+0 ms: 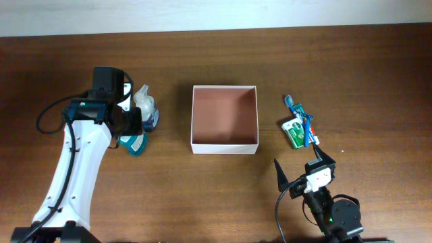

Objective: Pack container
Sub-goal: 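Close the left gripper around the Listerine bottle's neck, then lift the Listerine bottle with the left gripper over the pink box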

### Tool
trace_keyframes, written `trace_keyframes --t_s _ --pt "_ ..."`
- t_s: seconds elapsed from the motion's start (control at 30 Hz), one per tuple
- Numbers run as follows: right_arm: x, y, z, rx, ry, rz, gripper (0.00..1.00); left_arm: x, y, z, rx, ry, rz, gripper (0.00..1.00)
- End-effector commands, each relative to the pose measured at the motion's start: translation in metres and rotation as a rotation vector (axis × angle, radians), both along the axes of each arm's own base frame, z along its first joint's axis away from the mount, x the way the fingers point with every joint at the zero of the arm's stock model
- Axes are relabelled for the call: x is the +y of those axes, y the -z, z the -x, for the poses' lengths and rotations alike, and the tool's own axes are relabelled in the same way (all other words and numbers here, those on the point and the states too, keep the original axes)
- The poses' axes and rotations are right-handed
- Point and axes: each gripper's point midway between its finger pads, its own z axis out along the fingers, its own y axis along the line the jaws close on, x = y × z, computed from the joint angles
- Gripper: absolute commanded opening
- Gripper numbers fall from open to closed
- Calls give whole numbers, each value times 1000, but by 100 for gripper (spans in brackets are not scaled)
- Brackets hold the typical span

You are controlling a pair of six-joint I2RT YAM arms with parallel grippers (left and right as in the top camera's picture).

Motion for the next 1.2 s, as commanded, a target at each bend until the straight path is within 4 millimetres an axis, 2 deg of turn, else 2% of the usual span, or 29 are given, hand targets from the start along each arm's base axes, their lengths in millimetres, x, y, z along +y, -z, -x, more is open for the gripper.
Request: trace_keyframes --t_s 0.0,0.27,0.6,0.67,0.83,0.93,1.17 --pt "-1 3 0 6 5 5 99 -1 7 0 14 -1 10 54" --pt "-1 3 0 6 5 5 98 -1 11 -3 18 -4 11 54" --pt "-1 3 0 6 5 5 99 -1 26 -5 58 -16 13 54" --pt "-1 3 0 6 5 5 99 -1 26 -5 55 -16 14 47" --pt "-1 3 0 6 5 5 99 -1 25 -6 53 -16 13 45" --pt "-1 3 0 6 5 5 99 -1 25 -6 52 -16 10 36" --pt "-1 3 0 6 5 5 99 0 14 -9 35 -18 12 34"
